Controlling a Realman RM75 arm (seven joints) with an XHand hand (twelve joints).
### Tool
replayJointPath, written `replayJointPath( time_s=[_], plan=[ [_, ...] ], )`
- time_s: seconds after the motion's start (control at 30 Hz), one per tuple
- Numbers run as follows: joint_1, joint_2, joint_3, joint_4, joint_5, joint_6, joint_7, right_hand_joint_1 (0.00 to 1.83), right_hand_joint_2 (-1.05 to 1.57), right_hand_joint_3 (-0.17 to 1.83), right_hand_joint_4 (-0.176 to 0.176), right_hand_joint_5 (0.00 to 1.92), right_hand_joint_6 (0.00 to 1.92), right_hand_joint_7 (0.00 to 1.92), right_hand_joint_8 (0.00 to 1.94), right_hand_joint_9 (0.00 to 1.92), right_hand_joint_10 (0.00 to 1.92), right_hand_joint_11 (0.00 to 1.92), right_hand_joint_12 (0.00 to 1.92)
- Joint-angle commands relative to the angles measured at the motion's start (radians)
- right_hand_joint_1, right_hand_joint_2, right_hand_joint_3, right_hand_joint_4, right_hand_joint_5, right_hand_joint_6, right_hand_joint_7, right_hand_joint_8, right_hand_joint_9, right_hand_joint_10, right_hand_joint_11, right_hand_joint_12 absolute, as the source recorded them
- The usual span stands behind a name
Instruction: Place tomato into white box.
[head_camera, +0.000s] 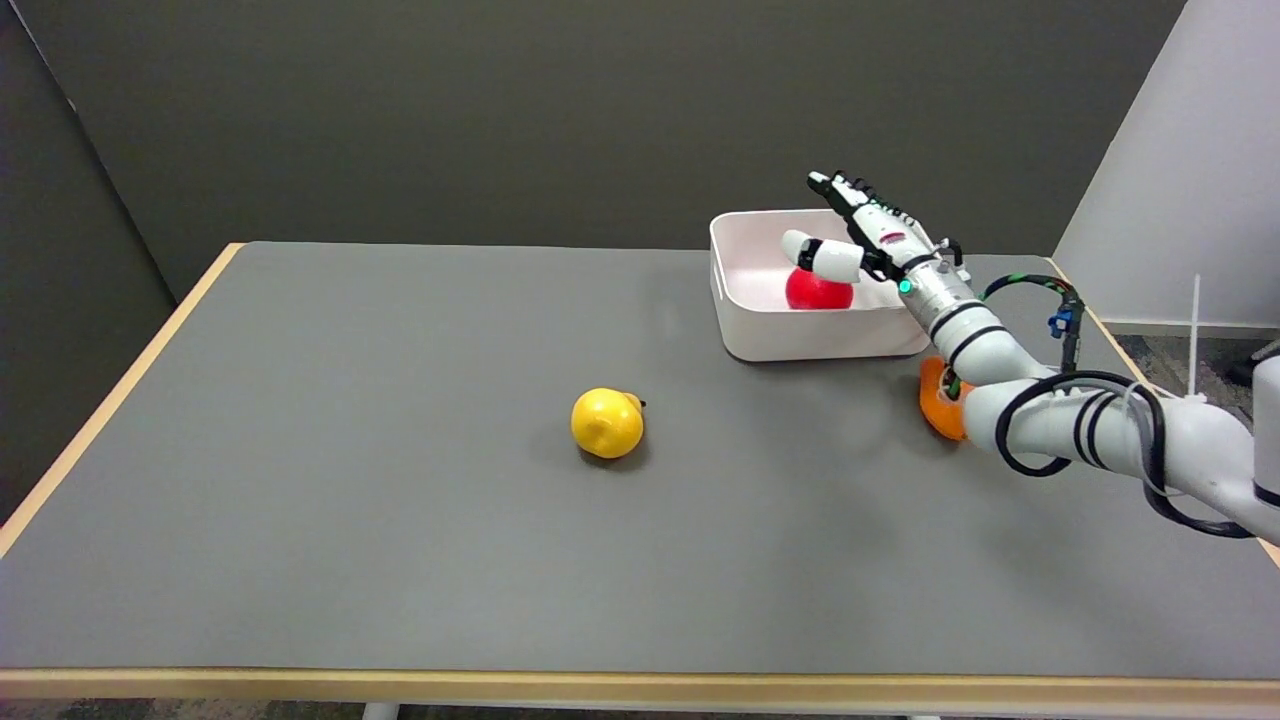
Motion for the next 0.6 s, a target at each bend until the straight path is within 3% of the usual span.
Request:
replayJointPath(
  time_s=[0.03, 0.17, 0.37, 0.5, 0.6],
  plan=[
    [-0.161, 0.130, 0.108, -0.195, 0.030, 0.141, 0.061, 0.20, 0.59, 0.97, 0.094, 0.01, 0.20, 0.00, 0.02, 0.00, 0.19, 0.00, 0.73],
    [-0.279, 0.227, 0.149, -0.365, 0.089, 0.316, 0.273, 0.19, 0.60, 1.00, 0.094, 0.02, 0.20, 0.00, 0.07, 0.00, 0.23, 0.00, 0.77],
    [-0.474, 0.353, 0.217, -0.554, 0.191, 0.608, 0.412, 0.14, 0.60, 1.01, 0.108, 0.03, 0.26, 0.01, 0.21, 0.01, 0.32, 0.00, 0.83],
    [-0.578, 0.392, 0.267, -0.587, 0.198, 0.684, 0.504, 0.15, 0.59, 0.98, 0.096, 0.06, 0.27, 0.06, 0.16, 0.04, 0.35, 0.00, 0.85],
    [-0.626, 0.394, 0.299, -0.582, 0.190, 0.699, 0.682, 0.14, 0.62, 0.95, 0.093, 0.06, 0.29, 0.07, 0.19, 0.04, 0.40, 0.00, 0.89]
  ],
)
